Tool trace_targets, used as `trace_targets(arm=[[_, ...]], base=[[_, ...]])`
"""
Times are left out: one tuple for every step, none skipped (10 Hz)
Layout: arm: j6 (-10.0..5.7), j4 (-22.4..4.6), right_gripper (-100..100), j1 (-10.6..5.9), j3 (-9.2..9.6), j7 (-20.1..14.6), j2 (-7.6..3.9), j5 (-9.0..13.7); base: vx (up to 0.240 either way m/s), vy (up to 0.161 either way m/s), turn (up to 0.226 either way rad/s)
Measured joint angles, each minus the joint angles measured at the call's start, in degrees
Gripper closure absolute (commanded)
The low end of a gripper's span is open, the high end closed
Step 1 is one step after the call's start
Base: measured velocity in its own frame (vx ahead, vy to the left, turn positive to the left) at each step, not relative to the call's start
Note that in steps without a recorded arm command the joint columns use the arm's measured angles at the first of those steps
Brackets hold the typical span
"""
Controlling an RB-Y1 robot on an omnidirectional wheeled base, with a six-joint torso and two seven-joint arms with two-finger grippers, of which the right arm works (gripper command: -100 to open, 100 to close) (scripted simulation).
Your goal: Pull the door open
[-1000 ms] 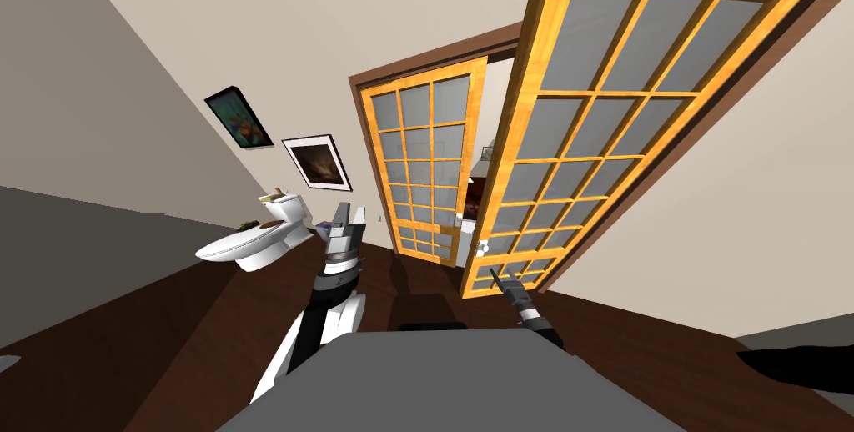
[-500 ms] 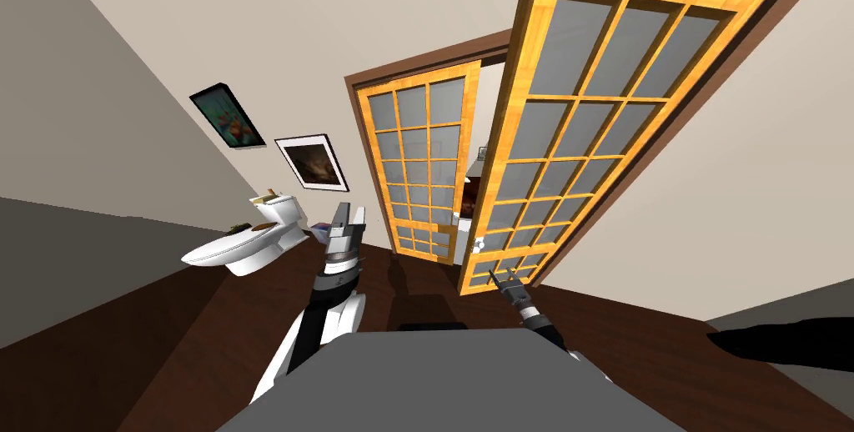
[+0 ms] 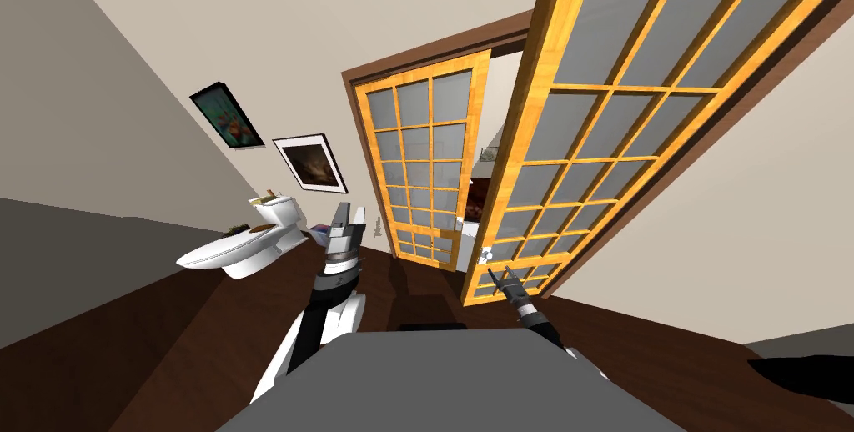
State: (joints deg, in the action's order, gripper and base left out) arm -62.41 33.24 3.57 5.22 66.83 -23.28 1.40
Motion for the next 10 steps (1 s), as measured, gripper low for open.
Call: trace_targets(arm=[[0.34,0.1,-100,-0.18,-0.15,0.2,0.2,0.1],[0.4,-0.4,-100,-0.64,-0.29,0.4,0.41,0.1],[0.65,-0.4,-100,-0.76,-0.44,0.5,0.54,0.2],[0.73,-0.3,100,-0.8,-0.46,0.6,0.55,0.2],[0.67,-0.3,100,-0.76,-0.5,0.5,0.49,0.2],[0.71,-0.4,100,-0.83,-0.48,0.5,0.5,0.2],[0.78,-0.4,100,-0.84,-0.47,0.5,0.49,0.2],[0.8,-0.4,100,-0.79,-0.42,0.5,0.52,0.1],[0.81,-0.4,100,-0.73,-0.39,0.5,0.55,0.1],[0.81,-0.5,100,-0.69,-0.39,0.5,0.55,0.1]], base=[[0.192,0.001,0.048],[0.223,0.011,0.049],[0.103,0.004,0.012],[-0.017,-0.004,-0.024],[-0.04,0.0,0.018],[-0.027,-0.004,0.01],[-0.015,-0.003,-0.003],[-0.008,-0.001,-0.006],[0.0,0.0,0.0],[-0.037,-0.015,0.049]])
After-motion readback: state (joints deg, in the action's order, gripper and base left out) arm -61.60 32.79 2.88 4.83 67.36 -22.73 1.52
